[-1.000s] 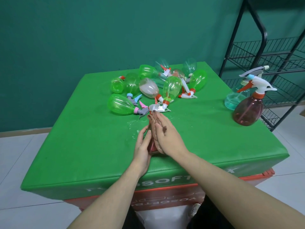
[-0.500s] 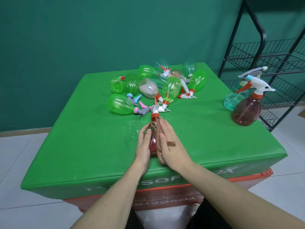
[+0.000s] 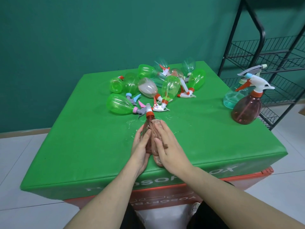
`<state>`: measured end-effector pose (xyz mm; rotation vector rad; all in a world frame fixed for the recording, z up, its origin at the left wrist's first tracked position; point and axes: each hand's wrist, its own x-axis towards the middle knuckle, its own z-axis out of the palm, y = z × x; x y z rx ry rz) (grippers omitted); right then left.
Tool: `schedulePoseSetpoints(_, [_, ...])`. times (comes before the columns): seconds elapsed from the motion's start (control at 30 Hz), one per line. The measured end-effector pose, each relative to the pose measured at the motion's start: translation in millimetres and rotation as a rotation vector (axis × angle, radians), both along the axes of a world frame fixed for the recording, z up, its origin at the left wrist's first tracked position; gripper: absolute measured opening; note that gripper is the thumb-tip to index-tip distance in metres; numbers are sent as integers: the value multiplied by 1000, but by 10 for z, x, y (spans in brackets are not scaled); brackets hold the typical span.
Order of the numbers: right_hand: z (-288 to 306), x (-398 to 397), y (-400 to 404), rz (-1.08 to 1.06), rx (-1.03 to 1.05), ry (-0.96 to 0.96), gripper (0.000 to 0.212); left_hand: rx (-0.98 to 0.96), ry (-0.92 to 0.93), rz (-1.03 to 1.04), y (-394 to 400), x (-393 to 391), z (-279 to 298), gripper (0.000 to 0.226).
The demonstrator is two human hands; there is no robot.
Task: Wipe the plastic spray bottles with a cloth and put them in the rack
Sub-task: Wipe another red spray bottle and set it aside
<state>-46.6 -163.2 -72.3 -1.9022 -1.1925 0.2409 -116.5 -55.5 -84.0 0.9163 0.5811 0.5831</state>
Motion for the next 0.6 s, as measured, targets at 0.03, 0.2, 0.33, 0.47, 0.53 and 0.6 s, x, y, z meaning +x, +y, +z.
schedulePoseSetpoints(0.03, [35,36,41,-15,4,12,52,-2,7,-13,7,5,-6,54])
schedulePoseSetpoints(0.2, [179,167,218,-21,-40,4,50,-25,2,-67,33,13,-15,54])
schedulePoseSetpoints(0.33, [234,263,376,-62,-52,108,48,-13,20,-85,38,13,-48,60])
schedulePoseSetpoints(0.47, [258,376,521,-95,-79,291,45,-20,5,-80,46,14,-63,61])
schedulePoseSetpoints(0.53, [229,393,535,-126,-106,330,45,-26,-4,-83,48,10,-65,61])
schedulePoseSetpoints(0.6, [209,345,487,-122,-97,287,45,-36,-8,-91,55,6,-68,58])
